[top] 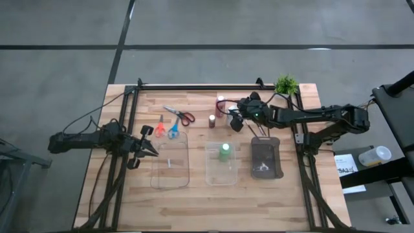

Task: Pick & Place Paint Supplies
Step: Put the white bottle into the white transparent bin

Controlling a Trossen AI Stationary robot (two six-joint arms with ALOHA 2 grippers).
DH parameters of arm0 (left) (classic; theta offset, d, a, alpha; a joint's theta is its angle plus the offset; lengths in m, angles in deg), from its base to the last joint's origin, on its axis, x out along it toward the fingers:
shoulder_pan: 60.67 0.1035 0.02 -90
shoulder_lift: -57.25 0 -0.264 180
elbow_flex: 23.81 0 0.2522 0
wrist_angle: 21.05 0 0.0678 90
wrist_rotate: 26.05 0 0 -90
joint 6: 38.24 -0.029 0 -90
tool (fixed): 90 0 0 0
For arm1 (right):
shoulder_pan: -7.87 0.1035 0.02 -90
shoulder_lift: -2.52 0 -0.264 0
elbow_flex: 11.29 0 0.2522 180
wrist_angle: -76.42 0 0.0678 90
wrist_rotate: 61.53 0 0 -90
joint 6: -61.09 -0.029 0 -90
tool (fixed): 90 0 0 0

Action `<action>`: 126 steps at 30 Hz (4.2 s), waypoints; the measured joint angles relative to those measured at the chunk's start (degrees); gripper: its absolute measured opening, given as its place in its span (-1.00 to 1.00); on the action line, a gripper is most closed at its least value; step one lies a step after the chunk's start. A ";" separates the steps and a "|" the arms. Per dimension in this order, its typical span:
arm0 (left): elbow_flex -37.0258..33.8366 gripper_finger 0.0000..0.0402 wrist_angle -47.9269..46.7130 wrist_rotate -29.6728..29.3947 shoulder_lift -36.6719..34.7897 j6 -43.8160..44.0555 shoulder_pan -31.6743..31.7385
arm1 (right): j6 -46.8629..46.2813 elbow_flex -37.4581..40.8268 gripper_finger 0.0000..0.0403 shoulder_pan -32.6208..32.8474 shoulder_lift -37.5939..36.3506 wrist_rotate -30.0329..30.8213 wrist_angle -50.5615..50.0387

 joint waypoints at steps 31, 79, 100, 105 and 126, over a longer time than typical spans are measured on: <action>0.02 -0.82 0.00 -0.02 0.00 0.00 0.00 | -1.48 0.98 -0.01 -0.37 0.16 -0.14 -0.32; 0.00 -0.82 -0.02 -0.02 0.02 0.00 0.00 | 5.70 -5.09 -0.40 10.39 -7.91 -0.66 -0.28; 0.01 -0.82 0.00 -0.02 0.01 0.00 0.00 | 5.92 -27.87 -0.39 21.41 1.54 -8.22 -17.92; 0.00 -0.82 0.00 0.00 0.00 0.00 -0.02 | 5.25 -30.37 -0.39 22.39 4.79 -8.98 -17.94; 0.02 -0.82 0.00 -0.02 0.00 0.00 -0.02 | -0.02 -28.98 -0.39 22.49 9.43 -12.24 -18.97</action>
